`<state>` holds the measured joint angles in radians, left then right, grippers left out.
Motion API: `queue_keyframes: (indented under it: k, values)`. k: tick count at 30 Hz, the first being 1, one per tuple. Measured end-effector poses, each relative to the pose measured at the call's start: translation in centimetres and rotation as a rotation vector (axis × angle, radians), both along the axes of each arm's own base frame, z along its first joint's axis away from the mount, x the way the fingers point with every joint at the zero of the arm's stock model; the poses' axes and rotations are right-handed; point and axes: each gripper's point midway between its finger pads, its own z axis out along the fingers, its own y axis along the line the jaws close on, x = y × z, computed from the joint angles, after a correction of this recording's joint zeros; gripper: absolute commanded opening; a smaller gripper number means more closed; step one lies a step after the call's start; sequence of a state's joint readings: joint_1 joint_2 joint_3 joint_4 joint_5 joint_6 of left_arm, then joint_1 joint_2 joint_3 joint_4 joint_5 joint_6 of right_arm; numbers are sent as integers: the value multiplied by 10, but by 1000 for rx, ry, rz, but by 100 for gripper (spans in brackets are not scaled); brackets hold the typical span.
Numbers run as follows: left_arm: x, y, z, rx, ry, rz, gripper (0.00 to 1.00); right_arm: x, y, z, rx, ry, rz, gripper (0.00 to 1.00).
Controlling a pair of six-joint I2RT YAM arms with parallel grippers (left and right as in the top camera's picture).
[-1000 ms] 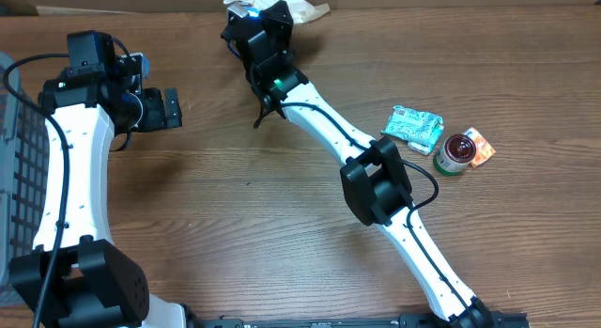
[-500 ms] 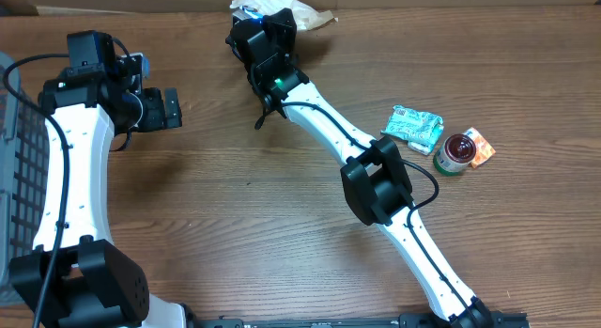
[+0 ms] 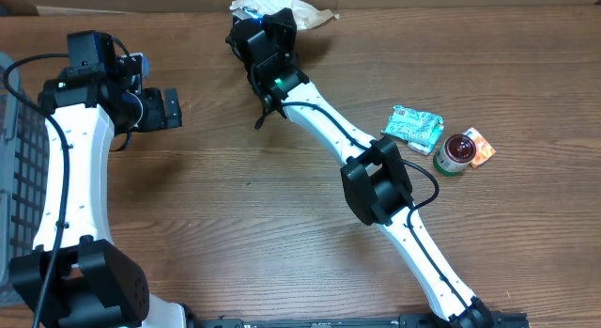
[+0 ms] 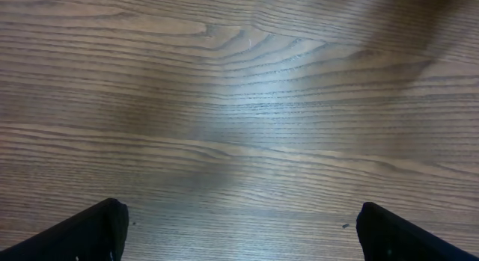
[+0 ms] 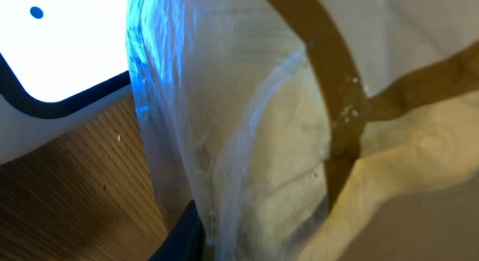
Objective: Scan the item barcode
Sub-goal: 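Hold the bread bag against the scanner with the right gripper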
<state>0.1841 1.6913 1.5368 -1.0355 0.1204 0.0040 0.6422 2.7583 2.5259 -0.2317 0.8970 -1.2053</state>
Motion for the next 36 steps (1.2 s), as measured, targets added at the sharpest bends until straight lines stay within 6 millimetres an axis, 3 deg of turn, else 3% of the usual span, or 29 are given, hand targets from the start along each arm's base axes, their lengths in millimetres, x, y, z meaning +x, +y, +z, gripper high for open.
queue_keyframes:
  k: [5, 10, 23, 36]
  values:
    - [0, 0, 0, 0, 0, 0, 100, -2, -1, -5, -13, 23, 0, 4]
    - [0, 0, 0, 0, 0, 0, 100, -12, -3, -31, -30, 135, 12, 4]
    - [0, 0, 0, 0, 0, 0, 100, -9, 2, -27, 29, 103, 18, 4]
    - [0, 0, 0, 0, 0, 0, 100, -17, 4, -47, -6, 201, 59, 4]
